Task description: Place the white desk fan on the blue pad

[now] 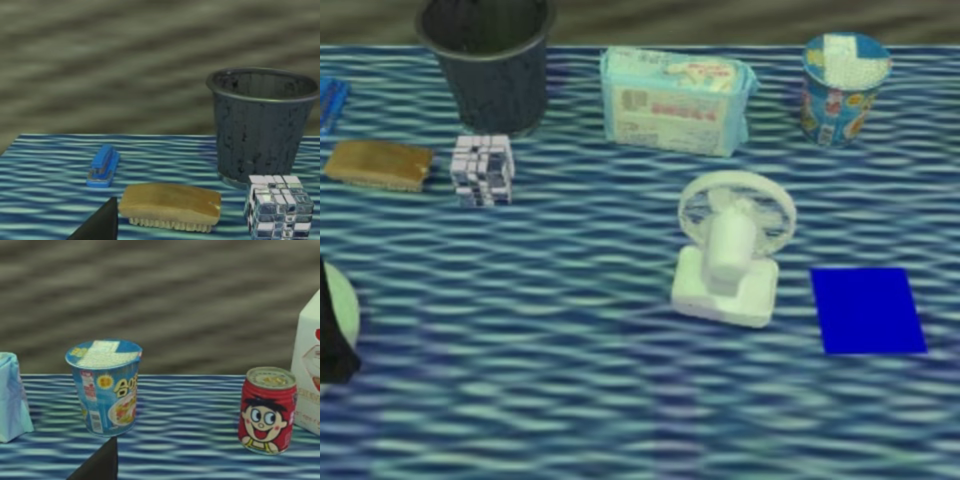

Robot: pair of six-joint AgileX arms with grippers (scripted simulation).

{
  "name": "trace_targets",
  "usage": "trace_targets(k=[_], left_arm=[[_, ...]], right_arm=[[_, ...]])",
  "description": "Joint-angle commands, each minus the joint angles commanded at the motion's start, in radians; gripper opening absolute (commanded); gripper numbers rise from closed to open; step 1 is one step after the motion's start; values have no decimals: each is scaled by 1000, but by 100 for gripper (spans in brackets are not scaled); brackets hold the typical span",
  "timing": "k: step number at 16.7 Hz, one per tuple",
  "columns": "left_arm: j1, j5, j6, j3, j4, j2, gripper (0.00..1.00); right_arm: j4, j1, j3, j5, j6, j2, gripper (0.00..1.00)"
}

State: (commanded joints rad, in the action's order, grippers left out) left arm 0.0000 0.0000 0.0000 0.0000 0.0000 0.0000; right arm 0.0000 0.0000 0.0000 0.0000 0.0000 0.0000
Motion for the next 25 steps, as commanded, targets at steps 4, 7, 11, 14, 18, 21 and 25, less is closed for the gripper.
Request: trace_targets(k=[4,7,11,14,18,21,25], left_arm=[[0,0,0,0,0,0,100],[0,0,0,0,0,0,100],[0,0,0,0,0,0,100],[0,0,0,0,0,0,100],[0,0,0,0,0,0,100],[0,0,0,0,0,0,100],[0,0,0,0,0,0,100]], right_arm=[[-22,3,20,2,-7,24,100],[-110,14,110,9,-37,124,100],[-299,43,337,25,-106,351,100],[-469,77,579,34,-171,571,100],[-712,141,976,38,-271,906,100],[-899,202,1304,34,-355,1177,100],[-1145,296,1740,23,-474,1546,100]])
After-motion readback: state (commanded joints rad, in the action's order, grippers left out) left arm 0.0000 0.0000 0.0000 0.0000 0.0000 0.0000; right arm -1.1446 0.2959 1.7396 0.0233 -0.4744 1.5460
